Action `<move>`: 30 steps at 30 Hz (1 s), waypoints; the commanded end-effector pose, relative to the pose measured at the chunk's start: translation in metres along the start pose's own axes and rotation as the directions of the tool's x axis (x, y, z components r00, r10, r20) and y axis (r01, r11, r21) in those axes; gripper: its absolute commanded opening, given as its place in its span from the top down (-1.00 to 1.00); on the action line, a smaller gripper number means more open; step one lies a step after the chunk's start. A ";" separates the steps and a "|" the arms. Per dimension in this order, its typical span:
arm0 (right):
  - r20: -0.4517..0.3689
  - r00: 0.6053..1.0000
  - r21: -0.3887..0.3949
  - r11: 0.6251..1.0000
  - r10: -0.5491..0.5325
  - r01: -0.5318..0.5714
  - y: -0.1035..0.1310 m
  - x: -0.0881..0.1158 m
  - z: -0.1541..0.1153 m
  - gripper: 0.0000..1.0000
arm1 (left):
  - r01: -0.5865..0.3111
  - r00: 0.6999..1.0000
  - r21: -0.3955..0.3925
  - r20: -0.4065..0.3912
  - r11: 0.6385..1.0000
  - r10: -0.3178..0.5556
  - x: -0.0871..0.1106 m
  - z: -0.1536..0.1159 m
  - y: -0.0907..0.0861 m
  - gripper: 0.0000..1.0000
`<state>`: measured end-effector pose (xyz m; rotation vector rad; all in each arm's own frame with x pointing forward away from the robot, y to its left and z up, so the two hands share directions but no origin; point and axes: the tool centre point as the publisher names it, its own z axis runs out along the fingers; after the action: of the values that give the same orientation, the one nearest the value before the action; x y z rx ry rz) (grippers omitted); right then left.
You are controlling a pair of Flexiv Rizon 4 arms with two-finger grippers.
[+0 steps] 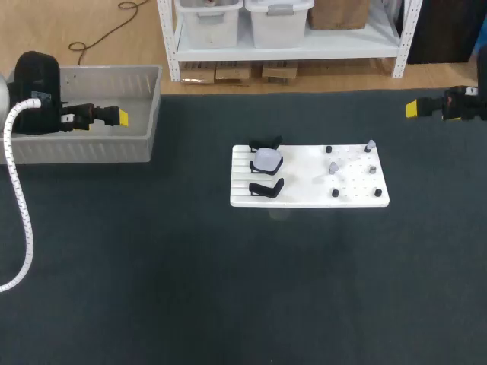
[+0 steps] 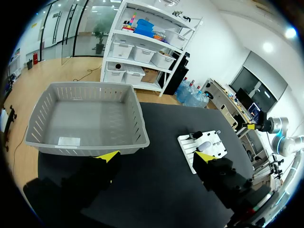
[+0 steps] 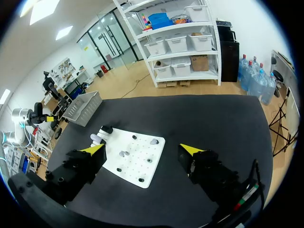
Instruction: Pick up each earbud case from the left stands, insert the matching earbuds, close the lid, and place the case in the box.
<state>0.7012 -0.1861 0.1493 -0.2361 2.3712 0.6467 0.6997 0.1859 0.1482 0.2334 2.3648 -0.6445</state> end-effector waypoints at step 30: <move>0.000 1.000 0.003 1.000 0.000 0.000 0.001 0.000 0.000 -1.00 | -0.284 0.959 0.199 0.067 0.938 0.276 -0.006 0.004 -0.029 -1.00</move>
<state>0.7013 -0.1861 0.1493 -0.2360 2.3712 0.6468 0.6977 0.1563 0.1639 0.5510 2.2666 -0.6243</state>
